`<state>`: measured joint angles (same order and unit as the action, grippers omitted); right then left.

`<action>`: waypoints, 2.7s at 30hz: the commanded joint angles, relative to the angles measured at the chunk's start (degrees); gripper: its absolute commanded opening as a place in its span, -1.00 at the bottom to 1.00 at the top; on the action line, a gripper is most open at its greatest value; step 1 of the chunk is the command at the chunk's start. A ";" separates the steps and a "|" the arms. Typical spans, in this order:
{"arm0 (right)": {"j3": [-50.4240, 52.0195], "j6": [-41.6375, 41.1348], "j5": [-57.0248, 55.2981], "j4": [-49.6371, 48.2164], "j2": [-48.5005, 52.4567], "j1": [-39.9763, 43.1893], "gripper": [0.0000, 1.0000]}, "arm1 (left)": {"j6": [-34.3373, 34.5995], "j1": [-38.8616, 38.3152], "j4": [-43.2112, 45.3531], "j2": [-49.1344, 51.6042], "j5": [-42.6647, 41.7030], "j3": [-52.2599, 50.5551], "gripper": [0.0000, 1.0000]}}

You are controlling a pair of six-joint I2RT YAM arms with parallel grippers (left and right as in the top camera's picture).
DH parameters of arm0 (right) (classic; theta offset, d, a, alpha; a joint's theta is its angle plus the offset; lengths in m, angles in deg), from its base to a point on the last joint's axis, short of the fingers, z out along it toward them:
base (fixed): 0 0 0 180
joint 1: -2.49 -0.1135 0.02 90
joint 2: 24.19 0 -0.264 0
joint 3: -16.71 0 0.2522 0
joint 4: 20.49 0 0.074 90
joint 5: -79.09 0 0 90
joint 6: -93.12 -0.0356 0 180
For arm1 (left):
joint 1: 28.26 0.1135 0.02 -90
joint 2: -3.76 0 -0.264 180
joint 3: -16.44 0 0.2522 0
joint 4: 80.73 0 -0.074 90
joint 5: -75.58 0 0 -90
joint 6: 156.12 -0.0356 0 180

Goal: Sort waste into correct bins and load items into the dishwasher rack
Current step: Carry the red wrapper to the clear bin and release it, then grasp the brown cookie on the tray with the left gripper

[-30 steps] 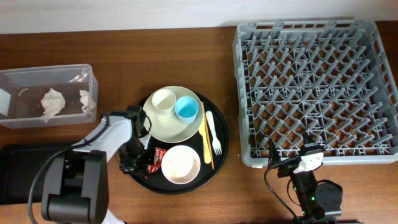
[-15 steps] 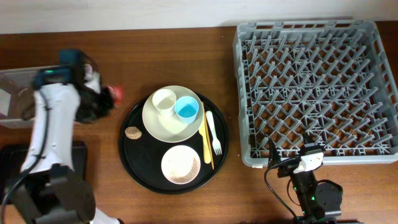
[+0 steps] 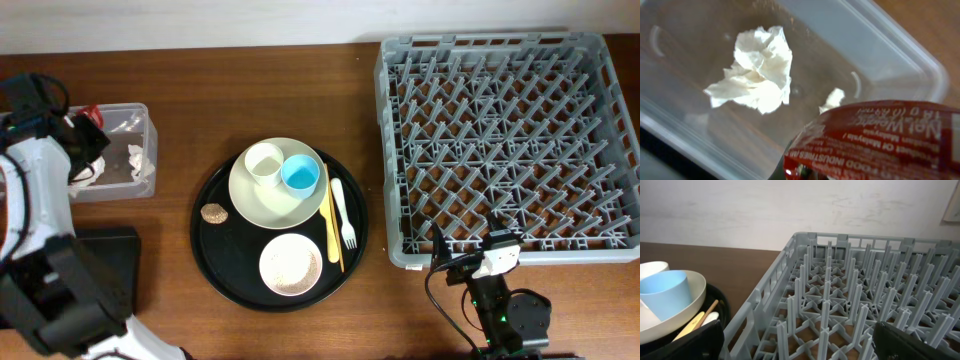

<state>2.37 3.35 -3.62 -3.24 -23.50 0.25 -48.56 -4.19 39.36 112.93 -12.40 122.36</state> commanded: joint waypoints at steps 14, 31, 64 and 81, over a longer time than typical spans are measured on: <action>0.26 -0.02 -0.48 0.42 -0.33 0.04 0.97 | -4.61 0.48 5.60 8.13 5.77 1.16 -0.25; 0.26 -0.02 -0.48 0.39 -0.33 0.04 0.97 | -5.31 -1.33 -30.95 -12.46 -19.78 13.16 0.99; 0.26 -0.02 -0.48 0.42 -0.33 0.04 0.97 | 3.32 -29.64 -12.87 -12.33 1.97 -21.09 -0.19; 0.26 -0.02 -0.48 0.42 -0.33 0.04 0.97 | 6.25 -26.91 -5.46 -12.31 2.32 -24.87 -0.17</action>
<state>2.37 3.37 -3.62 -3.24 -23.50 0.25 -42.88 -31.24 32.13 101.06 -10.73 99.00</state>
